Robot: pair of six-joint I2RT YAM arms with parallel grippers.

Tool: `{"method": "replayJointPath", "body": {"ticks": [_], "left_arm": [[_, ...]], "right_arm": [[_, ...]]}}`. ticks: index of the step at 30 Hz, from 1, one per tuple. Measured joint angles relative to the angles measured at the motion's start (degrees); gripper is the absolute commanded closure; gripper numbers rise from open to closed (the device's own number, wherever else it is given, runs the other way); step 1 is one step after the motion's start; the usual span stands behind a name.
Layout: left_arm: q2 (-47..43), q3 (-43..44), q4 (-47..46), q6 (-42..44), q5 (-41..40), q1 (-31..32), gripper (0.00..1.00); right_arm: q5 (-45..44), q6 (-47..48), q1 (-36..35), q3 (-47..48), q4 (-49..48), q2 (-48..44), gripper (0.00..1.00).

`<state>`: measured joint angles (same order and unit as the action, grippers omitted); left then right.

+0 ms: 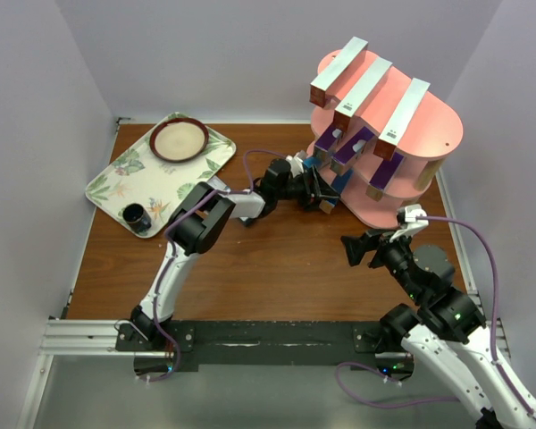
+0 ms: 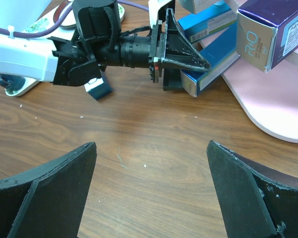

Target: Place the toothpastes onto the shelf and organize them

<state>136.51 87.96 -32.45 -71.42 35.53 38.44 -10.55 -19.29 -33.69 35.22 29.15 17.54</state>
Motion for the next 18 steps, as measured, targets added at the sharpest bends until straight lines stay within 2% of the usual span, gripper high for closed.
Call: {"method": "replayJointPath", "body": {"ticks": [11, 18], "left_arm": [[0.0, -2.5, -0.1, -0.1, -1.1, 0.0, 0.2], [-1.0, -5.5, -0.5, -0.5, -1.8, 0.0, 0.32]], "right_arm": [[0.0, 0.0, 0.0, 0.0, 0.0, 0.0, 0.03], [0.0, 0.0, 0.0, 0.0, 0.0, -0.4, 0.03]]}}
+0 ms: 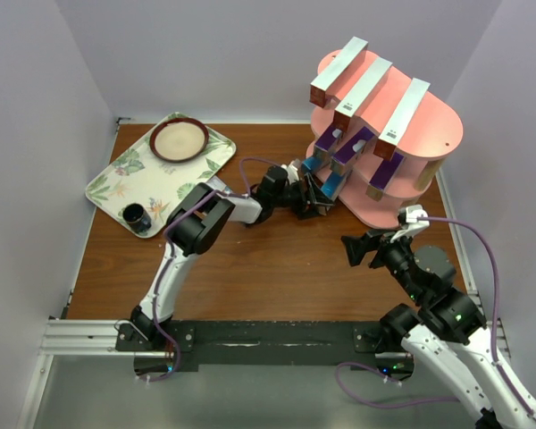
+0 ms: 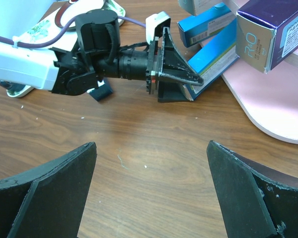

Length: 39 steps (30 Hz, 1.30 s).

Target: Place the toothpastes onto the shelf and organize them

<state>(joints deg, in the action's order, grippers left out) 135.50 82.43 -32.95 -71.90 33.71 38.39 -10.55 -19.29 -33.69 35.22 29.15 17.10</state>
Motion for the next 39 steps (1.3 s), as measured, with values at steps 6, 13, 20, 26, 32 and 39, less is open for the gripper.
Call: {"method": "replayJointPath", "body": {"ticks": [6, 13, 20, 26, 32, 39], "left_arm": [[-1.0, -0.9, -0.1, 0.0, -0.7, 0.0, 0.44], [-1.1, 1.0, 2.5, 0.5, -1.0, -0.2, 0.44], [-1.0, 8.7, 9.6, 3.7, -2.0, -1.1, 0.44], [-0.8, 12.9, 14.6, 7.0, -3.8, -1.8, 0.43], [-0.4, 13.0, 16.0, 8.8, -5.7, -1.8, 0.42], [-0.3, 13.0, 15.9, 9.3, -7.3, -1.4, 0.33]], "right_arm": [[0.0, 0.0, 0.0, 0.0, 0.0, 0.0, 0.03], [0.0, 0.0, 0.0, 0.0, 0.0, 0.0, 0.03], [0.0, 0.0, 0.0, 0.0, 0.0, 0.0, 0.03], [0.0, 0.0, 0.0, 0.0, 0.0, 0.0, 0.03], [0.0, 0.0, 0.0, 0.0, 0.0, 0.0, 0.03], [0.0, 0.0, 0.0, 0.0, 0.0, 0.0, 0.03]]}}
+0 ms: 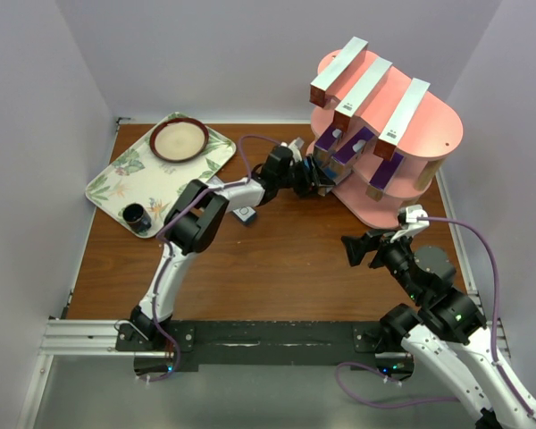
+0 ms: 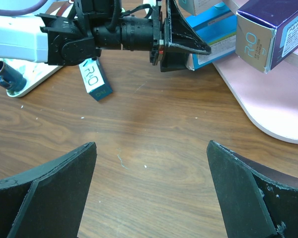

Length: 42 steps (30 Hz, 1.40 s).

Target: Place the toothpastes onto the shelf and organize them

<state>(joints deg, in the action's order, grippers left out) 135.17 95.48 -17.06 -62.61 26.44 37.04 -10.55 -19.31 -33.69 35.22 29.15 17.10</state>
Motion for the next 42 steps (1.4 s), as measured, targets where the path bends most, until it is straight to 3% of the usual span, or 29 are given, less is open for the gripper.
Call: {"method": "replayJointPath", "body": {"ticks": [7, 13, 18, 30, 34, 42], "left_arm": [[2.2, 0.7, 0.0, 0.3, -0.3, 0.5, 0.26], [2.7, 0.6, 0.0, 0.5, -0.5, 0.6, 0.12], [0.1, -3.5, -1.1, 0.8, -1.7, 0.6, 0.08], [-15.4, -19.7, -2.4, 4.0, -5.7, 0.6, 0.02], [-21.7, -22.8, 1.3, 8.4, -8.8, 0.6, 0.0], [-41.1, -31.8, 15.6, 15.5, -26.8, 0.6, 0.01]], "right_arm": [[0.0, 0.0, 0.0, 0.0, 0.0, 0.0, 0.03], [0.0, 0.0, 0.0, 0.0, 0.0, 0.0, 0.03], [0.0, 0.0, 0.0, 0.0, 0.0, 0.0, 0.03], [0.4, 0.3, 0.0, 0.0, 0.0, 0.1, 0.03], [1.9, 0.7, 0.0, 0.0, 0.0, 1.1, 0.03], [4.7, 1.6, 0.0, 0.0, -0.3, 2.4, 0.03]]}}
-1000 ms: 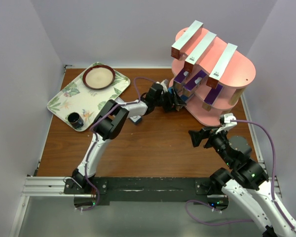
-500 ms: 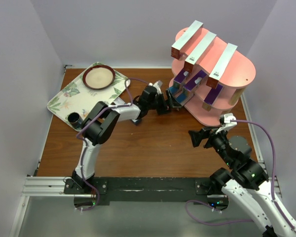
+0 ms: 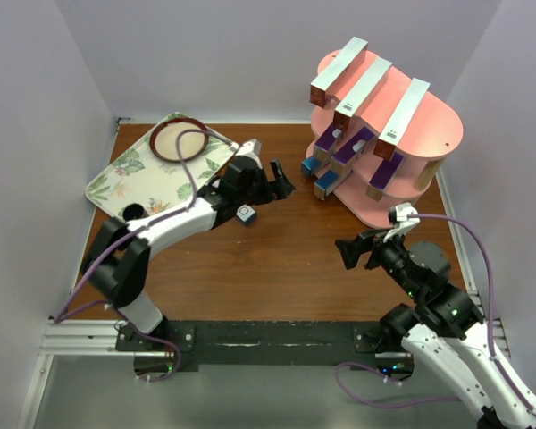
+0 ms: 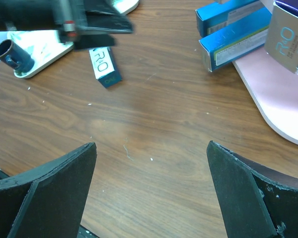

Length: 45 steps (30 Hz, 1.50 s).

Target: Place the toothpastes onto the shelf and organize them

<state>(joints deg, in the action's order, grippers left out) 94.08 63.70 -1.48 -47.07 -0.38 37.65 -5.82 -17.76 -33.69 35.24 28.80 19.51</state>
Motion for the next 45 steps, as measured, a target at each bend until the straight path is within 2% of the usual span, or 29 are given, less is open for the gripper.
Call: {"method": "replayJointPath", "body": {"ticks": [5, 12, 17, 31, 36, 45], "left_arm": [[-9.1, -5.1, 8.4, 1.9, -12.3, -0.3, 0.0], [-4.9, -4.2, 19.3, 3.0, -22.4, -6.1, 0.0], [1.9, -0.5, 24.5, -0.2, -24.5, -9.0, 0.0], [13.9, 11.6, 30.0, -9.4, -27.4, -9.0, 0.07], [17.5, 13.9, 31.8, -11.1, -28.0, -9.0, 0.12], [20.5, 15.9, 33.2, -12.0, -28.4, -9.0, 0.3]], "right_arm": [[0.9, 0.1, 0.0, 0.0, -0.2, 0.0, 0.03], [1.2, 0.2, 0.0, 0.0, -0.3, -0.1, 0.03], [1.4, 0.2, 0.0, -0.1, -0.8, -0.3, 0.03], [2.4, 0.2, 0.0, -0.8, -1.4, -0.5, 0.03], [2.4, 0.2, 0.0, -0.8, -1.4, -0.5, 0.03], [2.6, 0.2, 0.0, -0.9, -1.4, -0.5, 0.03]]}}
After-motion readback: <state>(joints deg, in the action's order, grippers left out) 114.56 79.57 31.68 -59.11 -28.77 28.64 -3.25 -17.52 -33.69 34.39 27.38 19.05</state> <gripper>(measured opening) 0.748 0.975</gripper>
